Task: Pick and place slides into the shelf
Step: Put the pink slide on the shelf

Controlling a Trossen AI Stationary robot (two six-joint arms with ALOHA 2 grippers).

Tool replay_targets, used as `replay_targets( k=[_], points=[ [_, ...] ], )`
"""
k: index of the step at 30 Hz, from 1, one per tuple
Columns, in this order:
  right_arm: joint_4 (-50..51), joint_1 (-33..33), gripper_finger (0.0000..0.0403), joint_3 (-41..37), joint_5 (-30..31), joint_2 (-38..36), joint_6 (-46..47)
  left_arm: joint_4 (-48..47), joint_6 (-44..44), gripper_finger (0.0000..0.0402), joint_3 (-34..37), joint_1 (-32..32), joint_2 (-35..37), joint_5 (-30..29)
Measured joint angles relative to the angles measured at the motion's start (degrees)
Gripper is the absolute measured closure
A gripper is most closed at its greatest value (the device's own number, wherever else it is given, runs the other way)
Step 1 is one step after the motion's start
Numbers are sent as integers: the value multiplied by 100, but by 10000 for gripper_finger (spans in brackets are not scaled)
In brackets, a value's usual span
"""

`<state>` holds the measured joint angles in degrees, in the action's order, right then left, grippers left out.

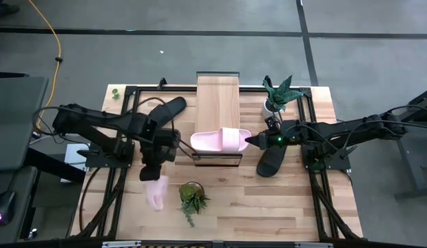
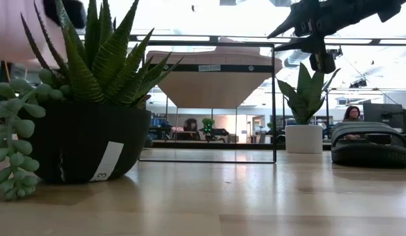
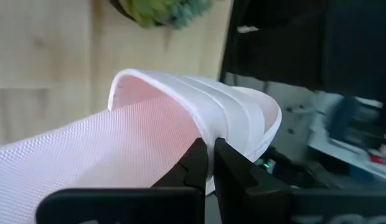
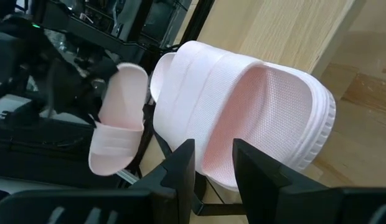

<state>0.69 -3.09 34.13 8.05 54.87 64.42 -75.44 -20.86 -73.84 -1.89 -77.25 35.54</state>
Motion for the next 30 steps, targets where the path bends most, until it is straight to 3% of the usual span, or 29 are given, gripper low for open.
replay_targets(
  k=[6,14,30],
  points=[
    [-2,0,304,0,0,0,-5,-577,-205,394,-785,0,0,-928],
    [-50,0,304,0,-2,0,-41,-621,-701,398,-1728,0,0,-2175],
    [-509,0,304,4,-66,-284,-149,-641,-793,399,-2866,0,-2,-4683]
  ],
)
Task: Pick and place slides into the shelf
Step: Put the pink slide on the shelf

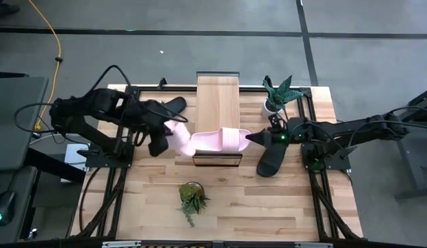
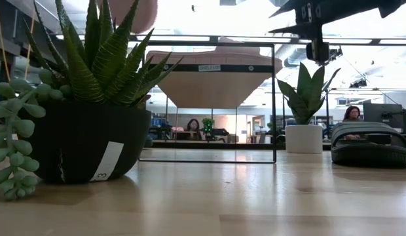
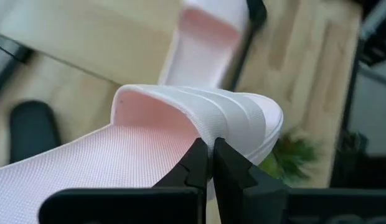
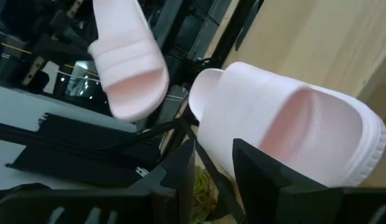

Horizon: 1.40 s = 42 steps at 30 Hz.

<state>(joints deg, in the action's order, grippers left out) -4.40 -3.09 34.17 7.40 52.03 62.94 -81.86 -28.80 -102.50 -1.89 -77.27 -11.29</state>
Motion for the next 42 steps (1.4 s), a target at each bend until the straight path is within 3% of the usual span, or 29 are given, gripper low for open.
replay_targets(
  k=[10,22,35,42],
  points=[
    [-14,7,304,0,356,-364,-151,1304,402,398,-24,96,-140,-1389],
    [-35,7,304,0,466,-412,-195,2423,440,397,-20,821,-734,-1533],
    [-61,7,304,-2,960,-578,-262,3221,396,397,-15,826,-1461,-1742],
    [72,7,304,-2,1063,-1045,-1045,3372,-317,397,-17,826,-1758,-2564]
  ],
)
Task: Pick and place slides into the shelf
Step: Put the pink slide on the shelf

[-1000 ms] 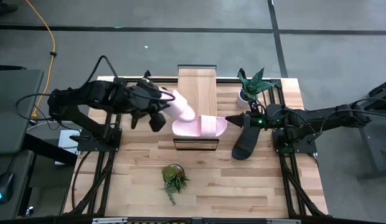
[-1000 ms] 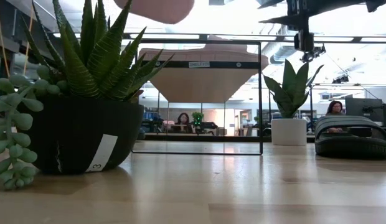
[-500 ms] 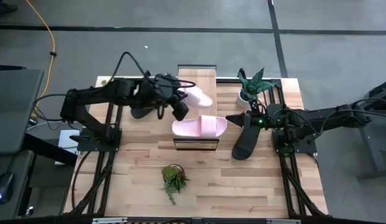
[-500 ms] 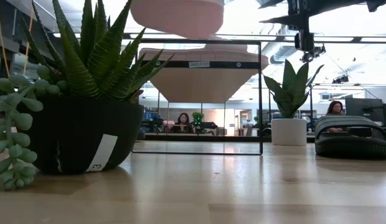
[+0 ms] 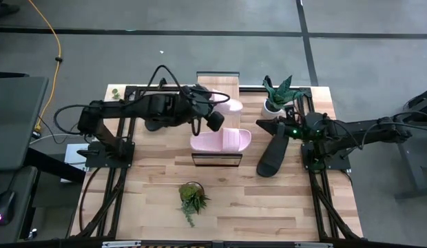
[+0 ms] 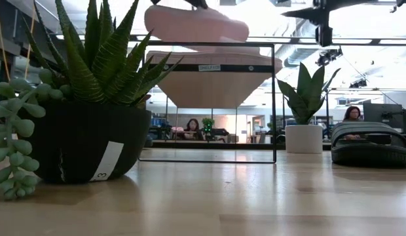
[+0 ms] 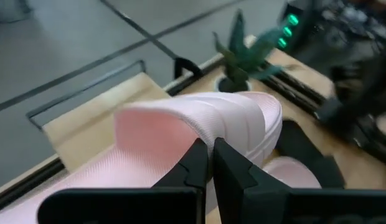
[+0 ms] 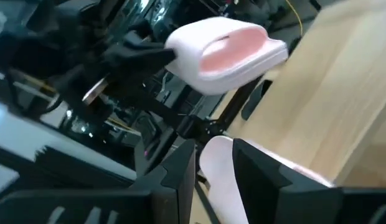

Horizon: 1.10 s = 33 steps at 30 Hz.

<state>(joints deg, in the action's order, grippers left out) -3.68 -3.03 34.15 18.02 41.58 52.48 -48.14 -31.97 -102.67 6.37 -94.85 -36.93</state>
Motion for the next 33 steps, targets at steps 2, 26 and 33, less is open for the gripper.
replay_targets(
  k=[2,26,33],
  points=[
    [113,4,304,0,-259,-230,-388,79,-176,397,0,0,-92,-140],
    [2255,2,304,0,-1255,-2599,-486,656,686,397,0,-223,-1029,-1093],
    [2277,2,304,0,-1198,-2584,-491,878,1249,397,36,-226,-1026,-648]
  ],
)
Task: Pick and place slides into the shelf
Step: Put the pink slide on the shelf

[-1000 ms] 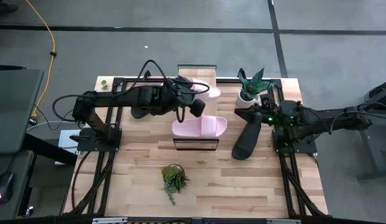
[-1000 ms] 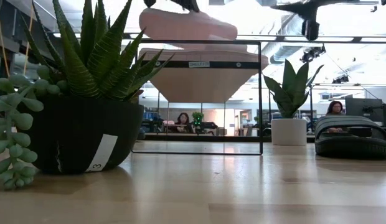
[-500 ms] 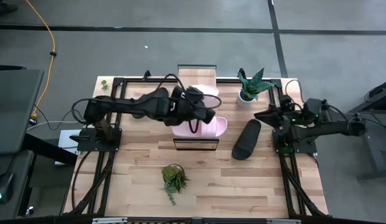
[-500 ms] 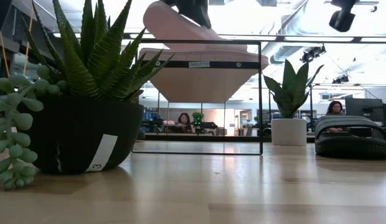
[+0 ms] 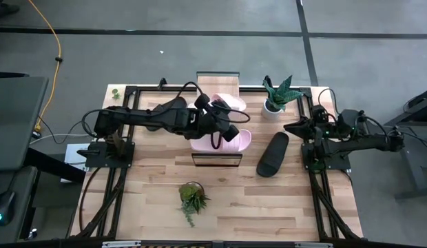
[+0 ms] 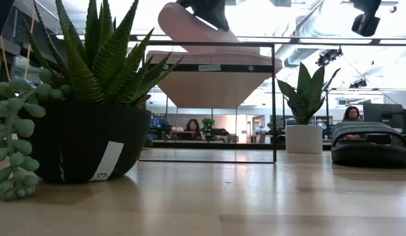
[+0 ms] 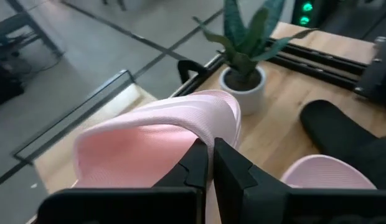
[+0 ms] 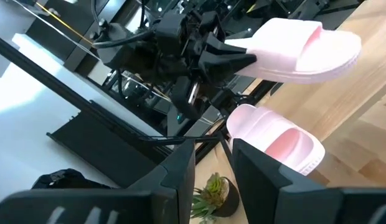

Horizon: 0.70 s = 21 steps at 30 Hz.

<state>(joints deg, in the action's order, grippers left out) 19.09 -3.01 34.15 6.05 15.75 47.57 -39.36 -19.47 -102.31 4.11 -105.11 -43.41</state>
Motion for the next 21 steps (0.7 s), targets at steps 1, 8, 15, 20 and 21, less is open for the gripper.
replay_targets(
  k=[1,8,15,20,21],
  points=[
    [0,0,304,0,16,0,-1,150,59,397,79,-1,6,48],
    [-1,0,304,0,35,2,6,1012,371,397,602,6,50,566],
    [0,0,304,0,91,2,23,1393,716,397,645,51,137,1053],
    [0,2,304,0,148,2,136,1356,895,397,641,246,190,1470],
    [0,2,304,0,148,2,145,1332,927,397,644,284,185,1518]
  ],
)
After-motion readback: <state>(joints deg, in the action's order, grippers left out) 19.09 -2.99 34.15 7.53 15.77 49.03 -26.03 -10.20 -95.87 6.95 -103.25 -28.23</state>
